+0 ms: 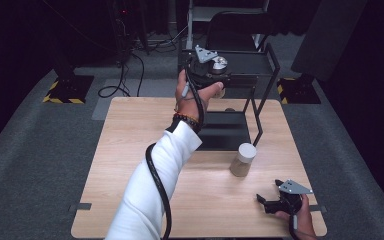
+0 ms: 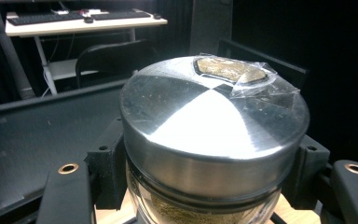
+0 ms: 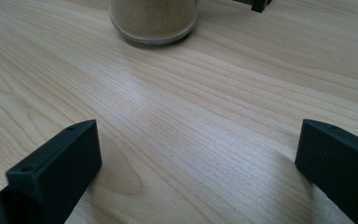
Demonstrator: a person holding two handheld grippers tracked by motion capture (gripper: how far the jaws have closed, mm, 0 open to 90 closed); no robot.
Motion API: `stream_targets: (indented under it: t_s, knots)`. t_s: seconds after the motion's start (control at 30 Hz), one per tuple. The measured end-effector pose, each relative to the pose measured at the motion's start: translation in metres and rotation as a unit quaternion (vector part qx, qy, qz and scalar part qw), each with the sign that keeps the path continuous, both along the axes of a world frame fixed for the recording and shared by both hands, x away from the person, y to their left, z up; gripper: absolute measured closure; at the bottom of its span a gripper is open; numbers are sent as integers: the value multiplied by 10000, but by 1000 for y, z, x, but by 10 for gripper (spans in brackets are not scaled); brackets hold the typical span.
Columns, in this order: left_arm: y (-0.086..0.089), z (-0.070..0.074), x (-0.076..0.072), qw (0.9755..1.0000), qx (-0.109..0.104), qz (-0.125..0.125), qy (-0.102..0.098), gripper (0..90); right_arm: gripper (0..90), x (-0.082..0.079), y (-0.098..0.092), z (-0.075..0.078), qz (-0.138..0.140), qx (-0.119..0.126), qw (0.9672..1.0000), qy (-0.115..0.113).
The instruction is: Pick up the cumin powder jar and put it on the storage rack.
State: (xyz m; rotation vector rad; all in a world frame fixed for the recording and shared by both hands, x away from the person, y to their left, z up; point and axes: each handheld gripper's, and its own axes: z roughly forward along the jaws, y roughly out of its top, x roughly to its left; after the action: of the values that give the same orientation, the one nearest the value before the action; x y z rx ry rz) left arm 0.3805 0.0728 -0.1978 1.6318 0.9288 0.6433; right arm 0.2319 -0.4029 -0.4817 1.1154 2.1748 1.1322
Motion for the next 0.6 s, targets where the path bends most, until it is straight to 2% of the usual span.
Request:
stream_targets:
  t_s: [0.27, 0.6]
  knots:
    - [3, 15, 10, 9999, -54, 89, -45, 316, 0, 0, 0, 0, -2, -4, 10000, -8]
    - [0, 25, 24, 9998, -60, 145, -105, 316, 0, 0, 0, 0, -1, -5, 10000, -9]
